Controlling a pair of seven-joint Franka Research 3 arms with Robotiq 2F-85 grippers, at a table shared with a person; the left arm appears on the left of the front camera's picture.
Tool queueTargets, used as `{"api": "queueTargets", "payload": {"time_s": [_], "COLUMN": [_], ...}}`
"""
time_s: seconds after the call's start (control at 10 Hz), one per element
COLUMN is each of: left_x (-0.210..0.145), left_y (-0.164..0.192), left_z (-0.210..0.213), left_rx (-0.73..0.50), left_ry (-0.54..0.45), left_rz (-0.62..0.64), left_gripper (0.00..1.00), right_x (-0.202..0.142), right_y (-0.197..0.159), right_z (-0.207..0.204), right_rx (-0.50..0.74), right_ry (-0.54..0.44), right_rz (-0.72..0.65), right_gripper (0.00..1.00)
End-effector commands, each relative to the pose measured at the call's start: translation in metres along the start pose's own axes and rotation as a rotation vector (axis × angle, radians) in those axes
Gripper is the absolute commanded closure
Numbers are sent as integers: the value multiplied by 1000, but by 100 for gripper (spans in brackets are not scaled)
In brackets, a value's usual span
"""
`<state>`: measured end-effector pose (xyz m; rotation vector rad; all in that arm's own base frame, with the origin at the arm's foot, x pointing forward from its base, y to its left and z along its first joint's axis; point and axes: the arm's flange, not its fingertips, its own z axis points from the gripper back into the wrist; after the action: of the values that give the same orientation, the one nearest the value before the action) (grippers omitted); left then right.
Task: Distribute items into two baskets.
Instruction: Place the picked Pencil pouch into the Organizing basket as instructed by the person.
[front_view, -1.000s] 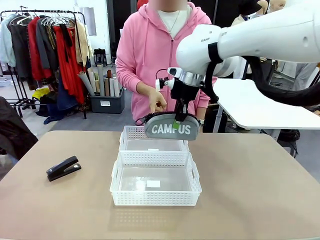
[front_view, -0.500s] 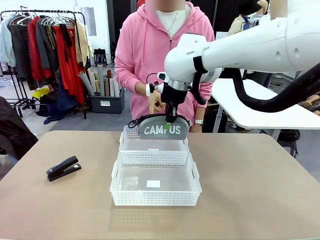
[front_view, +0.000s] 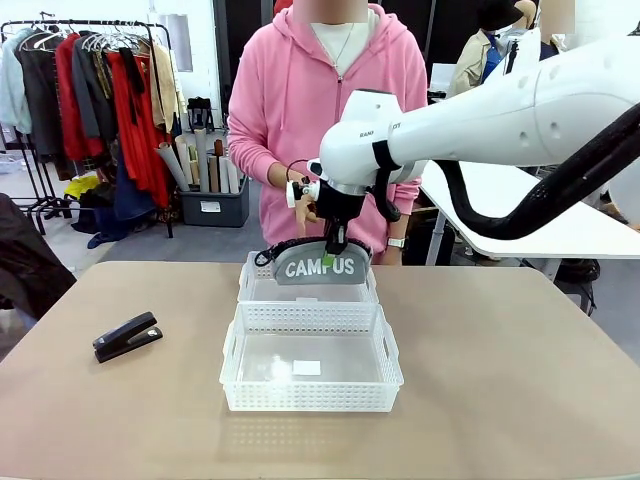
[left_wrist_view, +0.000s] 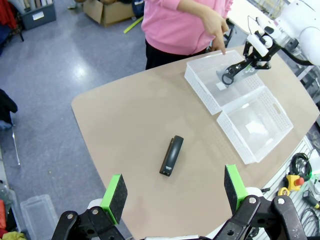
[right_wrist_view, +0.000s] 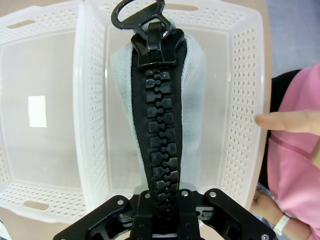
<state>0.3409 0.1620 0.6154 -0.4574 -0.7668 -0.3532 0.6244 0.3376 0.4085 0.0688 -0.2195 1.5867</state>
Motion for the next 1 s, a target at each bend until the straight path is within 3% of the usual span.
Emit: {"api": "queueTargets", "payload": {"time_s": [0.0,0.9], "left_x": [-1,-1], "left_y": [0,0], "left_z": [0,0], "left_rx": [-13,-13], "left_ry": [-13,-13], "left_rz": [-11,-11], "left_gripper": [0,0], "right_x": [6,4], "right_y": [-9,-16], "right_z": [-10,-62], "right_rx": [-15,32], "right_ry": [5,-19], "right_rz": [7,28], "right_gripper": [100,100]}}
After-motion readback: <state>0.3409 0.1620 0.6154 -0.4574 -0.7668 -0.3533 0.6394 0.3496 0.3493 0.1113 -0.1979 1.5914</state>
